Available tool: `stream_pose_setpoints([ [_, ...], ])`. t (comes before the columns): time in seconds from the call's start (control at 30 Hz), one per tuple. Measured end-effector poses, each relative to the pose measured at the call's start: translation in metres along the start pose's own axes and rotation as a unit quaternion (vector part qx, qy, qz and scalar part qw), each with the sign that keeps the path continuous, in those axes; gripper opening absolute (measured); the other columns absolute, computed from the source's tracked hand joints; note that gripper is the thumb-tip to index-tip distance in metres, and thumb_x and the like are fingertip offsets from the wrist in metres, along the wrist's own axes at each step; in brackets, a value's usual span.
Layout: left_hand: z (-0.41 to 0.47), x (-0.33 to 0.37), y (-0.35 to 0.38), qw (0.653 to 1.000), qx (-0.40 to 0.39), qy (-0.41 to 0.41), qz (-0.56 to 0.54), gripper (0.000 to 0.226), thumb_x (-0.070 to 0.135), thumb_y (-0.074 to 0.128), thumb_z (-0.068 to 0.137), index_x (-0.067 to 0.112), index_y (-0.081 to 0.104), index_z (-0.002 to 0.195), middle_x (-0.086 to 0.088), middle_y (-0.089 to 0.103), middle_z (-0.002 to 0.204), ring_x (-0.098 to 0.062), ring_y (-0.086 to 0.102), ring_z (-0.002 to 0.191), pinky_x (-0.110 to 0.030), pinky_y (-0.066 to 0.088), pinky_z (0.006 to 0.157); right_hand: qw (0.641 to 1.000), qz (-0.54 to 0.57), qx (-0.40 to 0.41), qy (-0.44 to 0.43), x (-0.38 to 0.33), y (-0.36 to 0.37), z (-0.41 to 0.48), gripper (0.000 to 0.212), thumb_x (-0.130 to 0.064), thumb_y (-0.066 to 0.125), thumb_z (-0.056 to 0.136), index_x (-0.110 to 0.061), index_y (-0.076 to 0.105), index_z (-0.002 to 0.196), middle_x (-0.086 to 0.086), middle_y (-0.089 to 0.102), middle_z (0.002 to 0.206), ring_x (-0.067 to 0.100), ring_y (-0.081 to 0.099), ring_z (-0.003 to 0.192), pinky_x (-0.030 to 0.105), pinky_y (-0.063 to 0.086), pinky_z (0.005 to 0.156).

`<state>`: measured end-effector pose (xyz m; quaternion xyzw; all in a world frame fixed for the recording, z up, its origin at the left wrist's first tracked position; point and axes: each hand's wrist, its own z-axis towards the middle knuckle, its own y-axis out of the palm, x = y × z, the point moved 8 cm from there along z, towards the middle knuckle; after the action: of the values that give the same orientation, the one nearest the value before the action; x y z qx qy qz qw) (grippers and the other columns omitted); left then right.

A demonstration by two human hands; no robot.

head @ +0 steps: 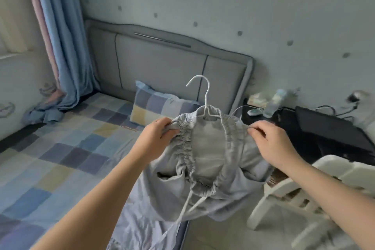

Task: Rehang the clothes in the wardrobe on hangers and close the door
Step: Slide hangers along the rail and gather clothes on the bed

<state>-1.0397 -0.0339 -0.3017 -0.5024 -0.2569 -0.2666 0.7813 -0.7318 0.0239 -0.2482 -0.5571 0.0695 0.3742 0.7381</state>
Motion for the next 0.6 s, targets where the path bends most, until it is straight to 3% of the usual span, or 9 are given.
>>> stream_pose_setpoints([
  [0.2,0.069,0.156,0.092,0.993,-0.018,0.099,-0.054,0.032,0.033,0.069,0.091,0.02,0.047,0.072,0.007,0.051,0.066,-0.006,0.048,0.065,-0.018,0.032,0.056,0.991,-0.038,0.103,0.076,0.087,-0.154,-0.036,0.012,-0.024,0.06,0.096,-0.024,0.066,0.086,-0.009,0.062,0.078,0.005,0.056,0.07,0.026,0.045,0.063],
  [0.33,0.093,0.272,0.153,0.983,-0.014,0.147,-0.113,0.043,0.033,0.068,0.091,0.021,0.039,0.063,0.006,0.051,0.058,-0.006,0.048,0.06,-0.019,0.034,0.052,0.984,-0.037,0.128,0.122,0.142,-0.26,-0.067,0.015,-0.031,0.06,0.096,-0.025,0.067,0.083,-0.001,0.065,0.073,0.018,0.058,0.068,0.038,0.048,0.07],
  [0.47,0.105,0.39,0.214,0.97,-0.034,0.193,-0.142,0.04,0.035,0.066,0.093,0.016,0.045,0.065,0.001,0.052,0.056,-0.011,0.048,0.057,-0.023,0.036,0.054,0.98,-0.03,0.147,0.133,0.183,-0.361,-0.096,0.015,-0.038,0.06,0.092,-0.031,0.072,0.088,-0.003,0.072,0.084,0.026,0.065,0.084,0.04,0.052,0.079],
  [0.53,0.109,0.448,0.243,0.962,-0.044,0.221,-0.153,0.038,0.036,0.066,0.093,0.016,0.048,0.066,0.001,0.056,0.057,-0.012,0.05,0.056,-0.028,0.04,0.056,0.978,-0.047,0.151,0.138,0.204,-0.407,-0.11,0.015,-0.039,0.06,0.093,-0.031,0.073,0.093,-0.005,0.073,0.09,0.025,0.066,0.089,0.04,0.051,0.085],
  [0.6,0.113,0.505,0.268,0.953,-0.052,0.253,-0.162,0.038,0.037,0.065,0.094,0.014,0.049,0.067,0.0,0.056,0.057,-0.016,0.051,0.056,-0.029,0.038,0.053,0.976,-0.064,0.157,0.137,0.221,-0.453,-0.124,0.015,-0.038,0.06,0.095,-0.032,0.073,0.095,-0.011,0.073,0.091,0.013,0.066,0.087,0.034,0.051,0.085],
])
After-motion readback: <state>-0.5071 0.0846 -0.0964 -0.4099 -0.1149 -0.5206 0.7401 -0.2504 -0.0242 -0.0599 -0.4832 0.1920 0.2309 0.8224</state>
